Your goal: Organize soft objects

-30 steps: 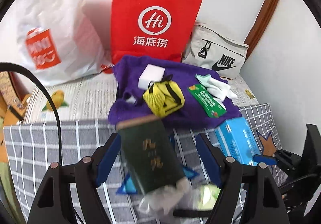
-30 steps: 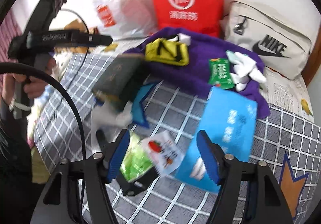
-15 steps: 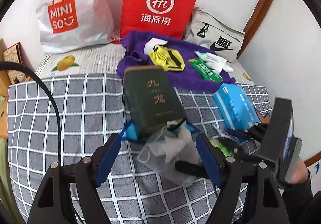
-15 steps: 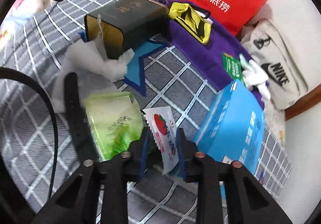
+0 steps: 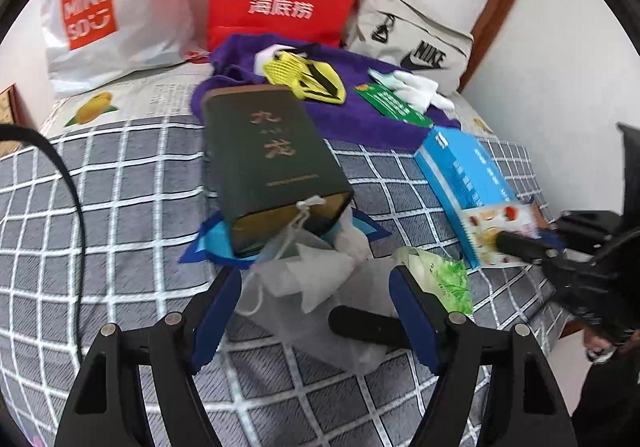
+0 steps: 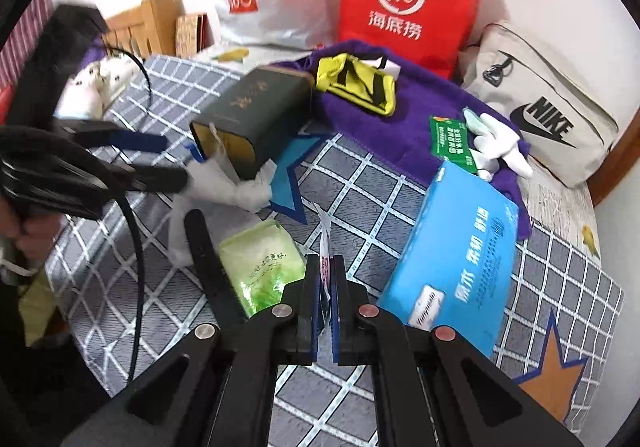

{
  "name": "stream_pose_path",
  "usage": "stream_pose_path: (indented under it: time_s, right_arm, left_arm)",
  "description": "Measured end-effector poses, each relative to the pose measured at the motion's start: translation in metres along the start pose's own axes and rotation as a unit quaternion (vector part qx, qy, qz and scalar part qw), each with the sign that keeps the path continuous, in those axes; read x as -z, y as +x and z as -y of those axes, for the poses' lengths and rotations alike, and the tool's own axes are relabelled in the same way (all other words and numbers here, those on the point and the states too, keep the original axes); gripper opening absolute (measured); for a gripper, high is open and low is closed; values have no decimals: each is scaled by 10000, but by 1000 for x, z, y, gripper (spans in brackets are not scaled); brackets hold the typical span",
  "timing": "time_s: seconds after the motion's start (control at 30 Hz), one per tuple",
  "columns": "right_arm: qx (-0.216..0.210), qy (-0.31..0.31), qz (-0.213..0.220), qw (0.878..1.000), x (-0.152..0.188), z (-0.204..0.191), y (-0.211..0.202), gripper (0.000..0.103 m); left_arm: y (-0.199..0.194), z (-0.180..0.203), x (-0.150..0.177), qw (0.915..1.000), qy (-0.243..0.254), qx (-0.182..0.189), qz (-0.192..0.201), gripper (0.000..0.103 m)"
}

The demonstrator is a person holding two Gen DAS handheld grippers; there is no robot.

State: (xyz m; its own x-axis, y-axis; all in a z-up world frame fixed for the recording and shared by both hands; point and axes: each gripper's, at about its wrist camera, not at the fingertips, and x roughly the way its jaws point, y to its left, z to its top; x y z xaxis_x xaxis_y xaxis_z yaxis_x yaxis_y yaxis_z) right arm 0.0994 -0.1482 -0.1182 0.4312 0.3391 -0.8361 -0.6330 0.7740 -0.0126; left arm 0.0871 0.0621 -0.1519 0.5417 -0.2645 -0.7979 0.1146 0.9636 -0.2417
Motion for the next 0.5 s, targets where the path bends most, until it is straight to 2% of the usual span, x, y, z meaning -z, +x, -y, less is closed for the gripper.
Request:
stream_pose_path:
  time_s: [0.2, 0.27, 0.3, 0.33, 0.37, 0.5]
  right_arm:
    - [-295, 521, 73, 9982, 11, 13, -14, 4]
    - [-288, 601, 117, 9977, 15, 14, -19, 4]
    - [-284, 644, 138, 9974, 16, 15, -21, 4]
    - [-319, 704, 153, 9969, 18, 15, -23, 4]
    - [-345, 774, 190, 9962, 20, 16, -25, 4]
    - [-438, 1016, 257, 9935, 26, 23, -29, 4]
  left_arm:
    - [23, 7, 0, 9998, 179, 24, -52, 47]
    - [30, 7, 1, 9997, 226, 20, -129, 28]
    - [34, 8, 3, 9994, 286, 1, -186, 25]
    - [37, 9, 4, 9991, 346, -36, -241, 17]
    - [40, 9, 7, 9987, 408, -65, -308, 13]
    - [33, 12, 11, 9985, 468, 72, -258, 8]
